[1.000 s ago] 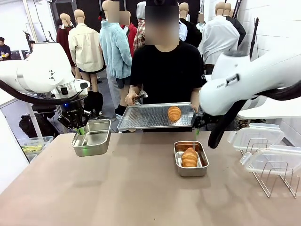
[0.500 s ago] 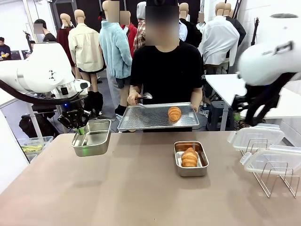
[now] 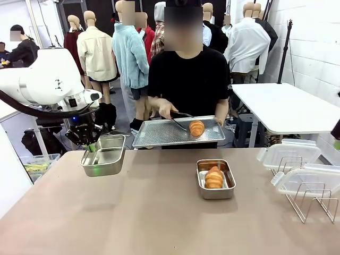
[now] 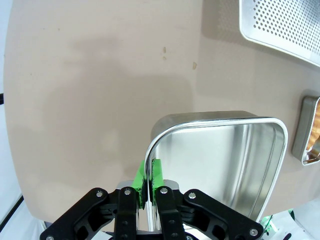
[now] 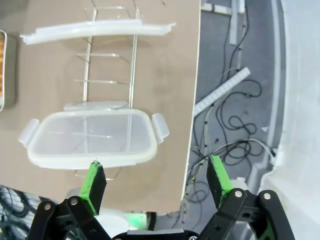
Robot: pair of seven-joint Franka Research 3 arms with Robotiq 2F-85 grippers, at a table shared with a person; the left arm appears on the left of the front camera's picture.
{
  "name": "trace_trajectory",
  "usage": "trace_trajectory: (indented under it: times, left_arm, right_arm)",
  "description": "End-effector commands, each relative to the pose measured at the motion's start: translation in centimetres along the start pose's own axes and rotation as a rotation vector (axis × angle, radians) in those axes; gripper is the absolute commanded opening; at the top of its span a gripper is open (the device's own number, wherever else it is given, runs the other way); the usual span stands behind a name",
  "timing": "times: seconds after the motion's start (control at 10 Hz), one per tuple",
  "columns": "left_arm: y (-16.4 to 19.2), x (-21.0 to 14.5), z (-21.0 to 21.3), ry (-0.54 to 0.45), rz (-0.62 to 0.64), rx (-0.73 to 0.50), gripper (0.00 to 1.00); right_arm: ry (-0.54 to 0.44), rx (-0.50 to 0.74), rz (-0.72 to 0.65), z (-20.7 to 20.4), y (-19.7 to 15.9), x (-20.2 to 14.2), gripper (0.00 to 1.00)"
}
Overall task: Place the bread in airtight containers.
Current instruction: Once an object is inside an Airtight Container , place the container in the center of the table.
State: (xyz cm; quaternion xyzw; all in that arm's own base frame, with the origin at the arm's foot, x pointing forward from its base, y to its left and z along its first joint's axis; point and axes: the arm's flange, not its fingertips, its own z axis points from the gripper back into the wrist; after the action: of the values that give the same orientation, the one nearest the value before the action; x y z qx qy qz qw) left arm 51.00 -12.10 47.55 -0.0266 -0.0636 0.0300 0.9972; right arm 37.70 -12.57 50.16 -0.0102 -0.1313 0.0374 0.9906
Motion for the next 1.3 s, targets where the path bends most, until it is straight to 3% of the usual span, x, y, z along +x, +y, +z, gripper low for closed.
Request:
trace_trajectory:
  times: [0.0, 0.1, 1.2]
  left_arm:
    - [0.09, -0.07, 0.24, -0.007, -0.004, 0.009, 0.0]
    - [0.09, -0.07, 0.24, -0.007, -0.004, 0.009, 0.0]
    - [0.09, -0.07, 0.24, -0.007, -0.004, 0.009, 0.0]
  right_arm:
    - [-0.036, 0.071, 0.014, -0.89, 0.36, -0.28, 1.0]
    - [0.0, 0.0, 0.0, 0.0, 0.0, 0.0, 1.0]
    - [0.0, 0.0, 0.0, 0.0, 0.0, 0.0, 1.0]
